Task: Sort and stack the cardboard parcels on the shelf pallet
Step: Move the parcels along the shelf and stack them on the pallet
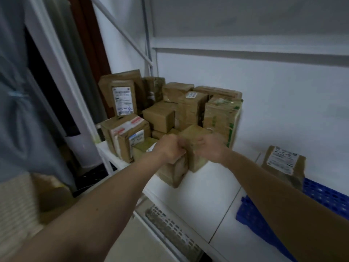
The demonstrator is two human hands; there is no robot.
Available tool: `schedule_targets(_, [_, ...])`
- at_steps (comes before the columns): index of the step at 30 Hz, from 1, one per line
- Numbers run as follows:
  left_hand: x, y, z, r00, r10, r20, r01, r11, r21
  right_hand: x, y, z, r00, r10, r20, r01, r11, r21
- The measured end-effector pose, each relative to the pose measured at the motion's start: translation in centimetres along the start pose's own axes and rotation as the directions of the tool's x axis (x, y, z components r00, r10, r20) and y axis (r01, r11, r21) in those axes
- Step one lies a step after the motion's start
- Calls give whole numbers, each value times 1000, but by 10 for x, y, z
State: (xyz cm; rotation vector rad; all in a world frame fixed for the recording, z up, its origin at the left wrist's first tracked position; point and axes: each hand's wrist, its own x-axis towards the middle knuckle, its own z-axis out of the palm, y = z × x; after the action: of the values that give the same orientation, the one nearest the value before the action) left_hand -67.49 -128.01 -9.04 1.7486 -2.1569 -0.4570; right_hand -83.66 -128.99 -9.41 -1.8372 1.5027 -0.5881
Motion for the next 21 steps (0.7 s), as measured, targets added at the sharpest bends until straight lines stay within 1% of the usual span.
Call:
schedule_targets(4, [-15, -24, -25, 987, -142, -72, 143, 990, 11, 18, -27, 19, 990, -105, 90, 100, 993, 58])
schedule_targets(7, [-27, -38, -33, 970, -200, -138, 208, 977, 46, 26, -45, 31, 984, -125, 129, 118, 991, 57])
schedule_targets(10, [-37, -48, -26, 958, -263, -116, 269, 962, 39, 26, -47, 45, 977, -143, 159, 141, 990, 22])
schedule_targets(16, [-41, -59, -6, 936, -344, -77, 349, 935, 61, 22, -19, 56, 981, -82, 177, 99, 991, -87])
schedule_targets(21, [-35, -71, 10, 917, -396, -52, 399, 914, 68, 18, 0, 62, 989, -24, 148, 29, 999, -36])
